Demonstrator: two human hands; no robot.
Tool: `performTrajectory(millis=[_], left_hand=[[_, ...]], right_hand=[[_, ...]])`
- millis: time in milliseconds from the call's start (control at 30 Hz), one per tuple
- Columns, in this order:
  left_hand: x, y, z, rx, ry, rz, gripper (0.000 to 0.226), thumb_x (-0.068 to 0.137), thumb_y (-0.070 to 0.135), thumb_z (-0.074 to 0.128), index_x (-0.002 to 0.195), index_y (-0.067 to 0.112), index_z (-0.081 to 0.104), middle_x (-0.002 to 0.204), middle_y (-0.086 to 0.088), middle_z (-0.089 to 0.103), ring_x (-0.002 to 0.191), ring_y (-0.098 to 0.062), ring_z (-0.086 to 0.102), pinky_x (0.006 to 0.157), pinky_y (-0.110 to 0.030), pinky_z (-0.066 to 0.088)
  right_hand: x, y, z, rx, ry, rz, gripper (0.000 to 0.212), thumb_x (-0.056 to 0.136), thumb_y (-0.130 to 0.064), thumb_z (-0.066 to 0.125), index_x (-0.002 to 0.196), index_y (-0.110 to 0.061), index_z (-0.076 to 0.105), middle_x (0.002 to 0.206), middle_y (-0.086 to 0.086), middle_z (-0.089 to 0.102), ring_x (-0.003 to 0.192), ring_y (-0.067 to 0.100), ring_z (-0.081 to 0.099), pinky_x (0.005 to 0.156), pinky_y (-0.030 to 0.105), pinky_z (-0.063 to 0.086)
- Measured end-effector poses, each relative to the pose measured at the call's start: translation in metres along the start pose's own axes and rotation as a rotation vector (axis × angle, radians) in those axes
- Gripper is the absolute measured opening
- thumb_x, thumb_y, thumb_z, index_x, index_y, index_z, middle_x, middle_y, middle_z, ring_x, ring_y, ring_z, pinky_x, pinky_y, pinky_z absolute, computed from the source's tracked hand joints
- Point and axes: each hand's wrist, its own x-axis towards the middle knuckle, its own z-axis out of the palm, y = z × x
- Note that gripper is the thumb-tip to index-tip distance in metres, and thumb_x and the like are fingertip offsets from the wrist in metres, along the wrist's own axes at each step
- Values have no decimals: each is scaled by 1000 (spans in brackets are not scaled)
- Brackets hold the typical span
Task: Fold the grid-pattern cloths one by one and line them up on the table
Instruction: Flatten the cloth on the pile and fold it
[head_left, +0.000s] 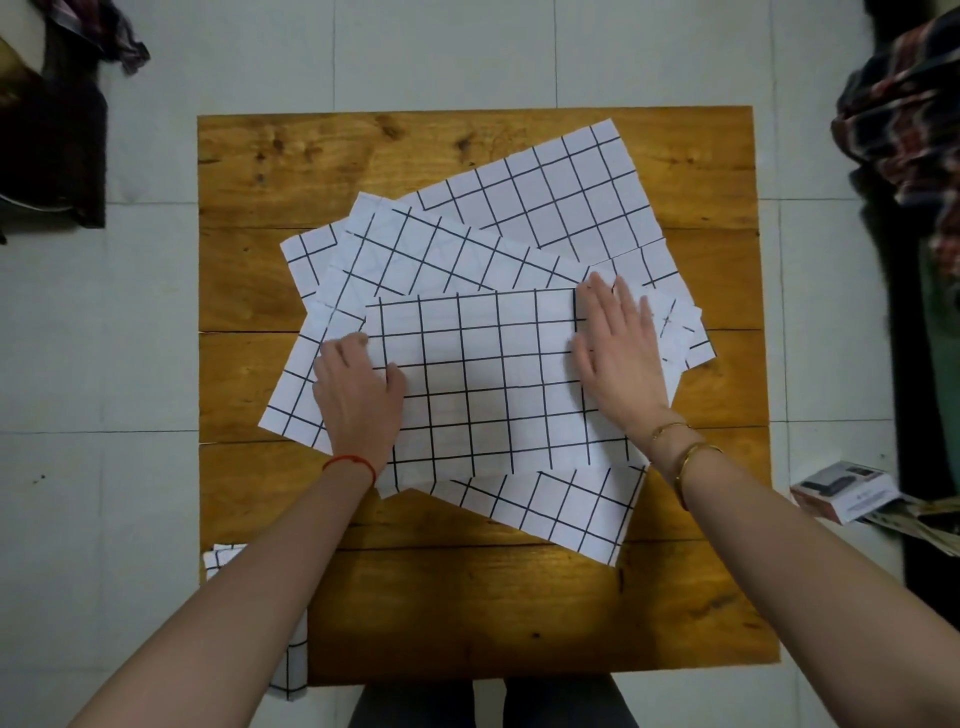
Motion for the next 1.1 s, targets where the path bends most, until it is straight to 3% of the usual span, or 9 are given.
performTrajectory(millis=[100,200,500,667,800,867,933,1000,1100], left_hand=[[-6,1,0,-62,-78,-227,40,86,34,62,116,10,51,113,-9,52,107,-26,49,89,-41,41],[-13,0,-1,-79,-114,-291,41,84,39,65,111,10,52,110,-8,54,105,-26,51,90,-45,43],[-11,-2,-2,-177,-234,-509,53,77,54,63,99,5,65,105,-14,62,99,-30,58,83,-51,52],[-14,-2,-10,-338,-239,-522,45,83,38,69,110,5,54,95,-6,55,96,-28,58,80,-40,51],[-15,-8,-13,-409,-273,-553,52,84,35,71,121,5,51,109,-10,57,95,-21,53,75,-30,43],[-14,-12,-13,-402,-307,-557,51,85,36,70,122,5,52,103,-7,55,92,-18,50,75,-29,40],[-14,-16,-14,-401,-341,-534,42,86,37,69,111,6,57,91,-3,51,87,-18,48,71,-28,39],[-15,-19,-16,-410,-335,-503,27,87,34,68,81,12,52,72,-1,42,76,-19,43,60,-26,34],[-15,-22,-26,-461,-316,-478,37,87,30,64,66,16,37,64,0,32,66,-19,35,54,-28,28]], right_hand=[[-6,-14,7,52,-94,-159,54,98,-20,42,150,-11,29,159,7,23,146,30,19,118,50,19],[-13,-26,17,39,-169,-261,56,98,-21,43,151,-12,27,160,5,21,146,31,20,118,49,22],[-28,-39,39,-79,-244,-205,63,101,-27,41,155,-16,11,162,0,8,149,31,7,121,49,13],[-30,-43,39,-129,-258,-194,69,100,-36,40,155,-17,3,163,-1,2,149,32,1,121,49,9],[-34,-48,40,-140,-259,-175,72,100,-37,42,155,-15,2,163,1,1,149,33,1,121,49,9],[-36,-50,41,-140,-257,-171,73,99,-38,43,155,-14,1,163,2,1,149,33,1,121,48,9],[-37,-51,40,-141,-263,-162,75,99,-38,42,155,-13,-1,163,2,-1,149,32,0,121,47,8],[-39,-53,39,-132,-266,-152,75,99,-39,43,155,-13,-2,163,3,-2,149,31,-1,122,46,7],[-42,-56,38,-91,-253,-138,74,98,-37,47,155,-13,5,163,4,5,149,32,5,121,45,12]])
